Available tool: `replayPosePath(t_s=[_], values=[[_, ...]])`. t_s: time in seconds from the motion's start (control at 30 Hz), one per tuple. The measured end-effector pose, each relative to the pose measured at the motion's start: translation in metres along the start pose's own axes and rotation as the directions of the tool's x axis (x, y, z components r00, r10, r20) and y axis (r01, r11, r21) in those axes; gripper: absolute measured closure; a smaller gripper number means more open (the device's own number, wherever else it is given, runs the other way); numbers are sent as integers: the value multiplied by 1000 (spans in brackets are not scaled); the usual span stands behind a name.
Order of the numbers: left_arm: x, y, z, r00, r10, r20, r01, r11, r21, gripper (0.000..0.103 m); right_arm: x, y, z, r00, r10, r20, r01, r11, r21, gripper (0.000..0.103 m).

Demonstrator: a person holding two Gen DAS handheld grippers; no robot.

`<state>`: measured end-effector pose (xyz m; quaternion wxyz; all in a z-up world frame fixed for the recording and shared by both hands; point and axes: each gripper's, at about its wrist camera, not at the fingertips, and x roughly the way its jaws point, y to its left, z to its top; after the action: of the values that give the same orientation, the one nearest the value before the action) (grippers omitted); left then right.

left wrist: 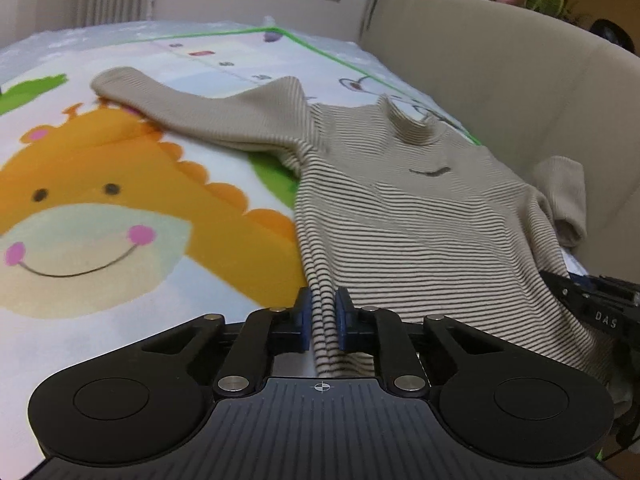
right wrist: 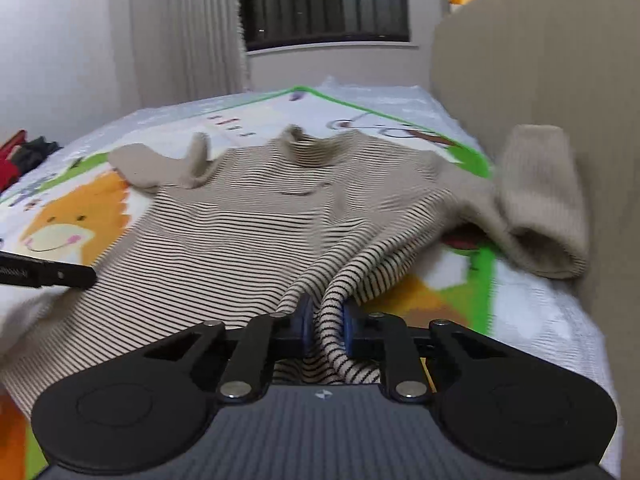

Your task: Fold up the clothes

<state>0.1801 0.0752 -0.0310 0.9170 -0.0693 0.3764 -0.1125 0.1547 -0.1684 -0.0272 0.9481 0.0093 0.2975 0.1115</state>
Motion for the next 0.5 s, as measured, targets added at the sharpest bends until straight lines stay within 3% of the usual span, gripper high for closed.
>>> replayPosePath(t_s=[0.23, 0.5], values=[[-21, 7, -11, 999, 45, 15, -45, 999, 1, 89, -15, -11, -4, 999, 45, 11, -45, 998, 41, 90], [-32, -2, 3, 997, 27, 66, -27, 1000, -1, 80, -56, -59, -31, 992, -122, -26, 123, 992, 39, 89]])
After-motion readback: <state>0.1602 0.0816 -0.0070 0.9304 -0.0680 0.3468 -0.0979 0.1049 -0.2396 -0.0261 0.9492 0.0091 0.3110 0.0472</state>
